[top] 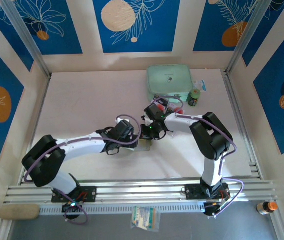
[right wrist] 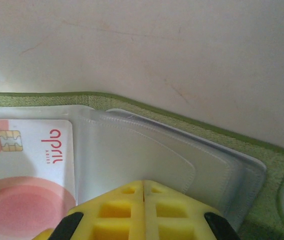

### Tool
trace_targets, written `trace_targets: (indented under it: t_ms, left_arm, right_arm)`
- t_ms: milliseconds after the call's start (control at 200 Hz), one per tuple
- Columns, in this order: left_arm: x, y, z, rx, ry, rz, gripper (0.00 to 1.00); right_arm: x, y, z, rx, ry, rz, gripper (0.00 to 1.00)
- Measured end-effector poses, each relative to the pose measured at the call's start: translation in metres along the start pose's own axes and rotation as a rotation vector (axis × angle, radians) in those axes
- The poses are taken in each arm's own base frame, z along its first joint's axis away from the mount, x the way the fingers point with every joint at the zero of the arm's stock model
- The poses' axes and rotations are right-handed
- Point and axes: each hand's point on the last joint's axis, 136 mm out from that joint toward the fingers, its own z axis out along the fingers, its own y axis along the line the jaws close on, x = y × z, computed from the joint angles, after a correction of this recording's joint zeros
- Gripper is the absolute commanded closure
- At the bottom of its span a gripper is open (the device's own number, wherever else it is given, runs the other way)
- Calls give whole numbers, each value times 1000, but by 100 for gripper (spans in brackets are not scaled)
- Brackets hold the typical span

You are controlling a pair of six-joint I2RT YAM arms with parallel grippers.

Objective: Put the credit cards into the card holder

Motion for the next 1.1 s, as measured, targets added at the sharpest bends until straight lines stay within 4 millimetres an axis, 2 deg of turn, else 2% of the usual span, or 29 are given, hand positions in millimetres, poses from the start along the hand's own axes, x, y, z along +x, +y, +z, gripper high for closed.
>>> trace_targets:
  t_ms: [345,510,780,1095]
  left_arm:
    - [14,9,9,-28,23,8,3]
    - [10,7,6,-3,-12,-2,1]
    - [-8,-5,-5,70,-92,-26,1]
    - [-1,-5,3,69,-73,-21,2]
  right_arm:
    - [0,4,0,-20,5,23,99]
    - [0,7,0,-32,4,27,99]
    - [1,10,1,-39,5,29,99]
    - [0,13,2,-48,0,38,99]
